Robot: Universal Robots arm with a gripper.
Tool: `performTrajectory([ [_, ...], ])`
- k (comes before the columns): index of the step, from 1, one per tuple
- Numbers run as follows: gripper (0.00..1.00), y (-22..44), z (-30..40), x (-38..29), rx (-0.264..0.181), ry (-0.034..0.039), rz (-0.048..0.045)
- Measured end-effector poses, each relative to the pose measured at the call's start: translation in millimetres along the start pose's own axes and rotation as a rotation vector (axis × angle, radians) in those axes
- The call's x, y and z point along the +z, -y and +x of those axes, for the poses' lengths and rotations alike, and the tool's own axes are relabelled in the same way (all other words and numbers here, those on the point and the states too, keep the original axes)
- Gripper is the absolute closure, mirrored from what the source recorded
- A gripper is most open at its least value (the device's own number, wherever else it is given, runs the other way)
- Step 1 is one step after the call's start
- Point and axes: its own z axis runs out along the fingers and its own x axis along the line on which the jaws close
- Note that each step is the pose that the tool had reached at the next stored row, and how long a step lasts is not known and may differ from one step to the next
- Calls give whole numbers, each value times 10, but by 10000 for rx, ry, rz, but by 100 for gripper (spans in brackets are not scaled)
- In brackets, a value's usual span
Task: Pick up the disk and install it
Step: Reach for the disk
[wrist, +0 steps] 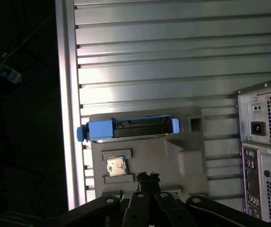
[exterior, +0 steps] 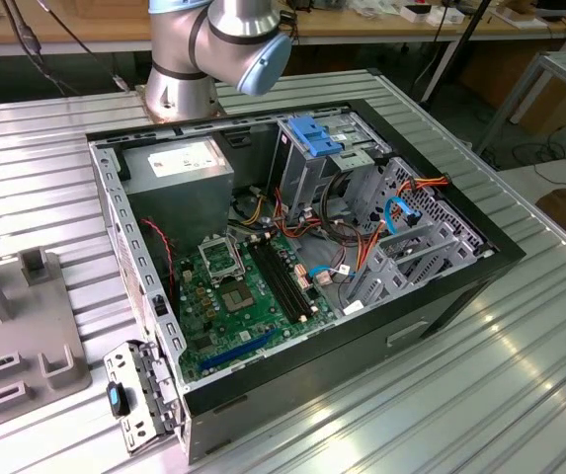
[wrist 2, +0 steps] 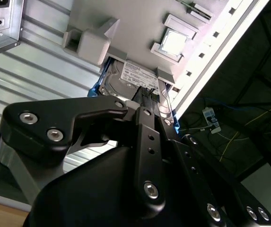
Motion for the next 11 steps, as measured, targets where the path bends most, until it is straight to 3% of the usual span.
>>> performTrajectory([
  [3, 89, 0, 17, 0, 3, 0, 0],
  [7, 89, 15, 192, 13, 1, 0, 3],
  [11, 89, 9, 324, 27, 0, 3, 32],
])
